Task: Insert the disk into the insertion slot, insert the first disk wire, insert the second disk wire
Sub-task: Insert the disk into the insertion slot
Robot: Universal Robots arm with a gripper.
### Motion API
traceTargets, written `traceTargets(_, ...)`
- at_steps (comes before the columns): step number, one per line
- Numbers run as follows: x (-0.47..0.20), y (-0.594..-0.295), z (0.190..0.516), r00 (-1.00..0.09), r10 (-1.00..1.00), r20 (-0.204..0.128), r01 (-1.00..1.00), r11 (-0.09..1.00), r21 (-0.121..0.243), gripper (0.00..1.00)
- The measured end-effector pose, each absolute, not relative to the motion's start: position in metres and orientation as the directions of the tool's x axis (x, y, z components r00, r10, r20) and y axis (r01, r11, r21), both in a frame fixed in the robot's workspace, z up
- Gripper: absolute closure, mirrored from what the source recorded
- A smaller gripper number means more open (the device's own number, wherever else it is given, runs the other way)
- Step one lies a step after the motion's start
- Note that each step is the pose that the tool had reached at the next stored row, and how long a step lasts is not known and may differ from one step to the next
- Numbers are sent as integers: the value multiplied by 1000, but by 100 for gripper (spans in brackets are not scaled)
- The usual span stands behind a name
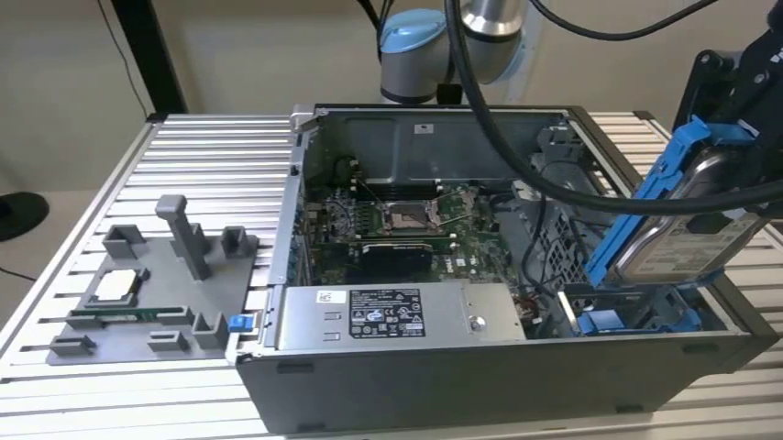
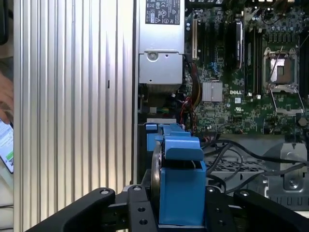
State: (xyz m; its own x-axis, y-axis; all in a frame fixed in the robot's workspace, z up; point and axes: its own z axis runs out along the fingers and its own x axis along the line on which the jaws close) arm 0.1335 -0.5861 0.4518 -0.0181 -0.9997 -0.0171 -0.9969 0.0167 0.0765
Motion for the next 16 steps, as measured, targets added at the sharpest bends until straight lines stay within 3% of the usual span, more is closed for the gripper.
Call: traceTargets(16, 136, -586, 443, -18, -1000, -17, -997, 17, 77, 100)
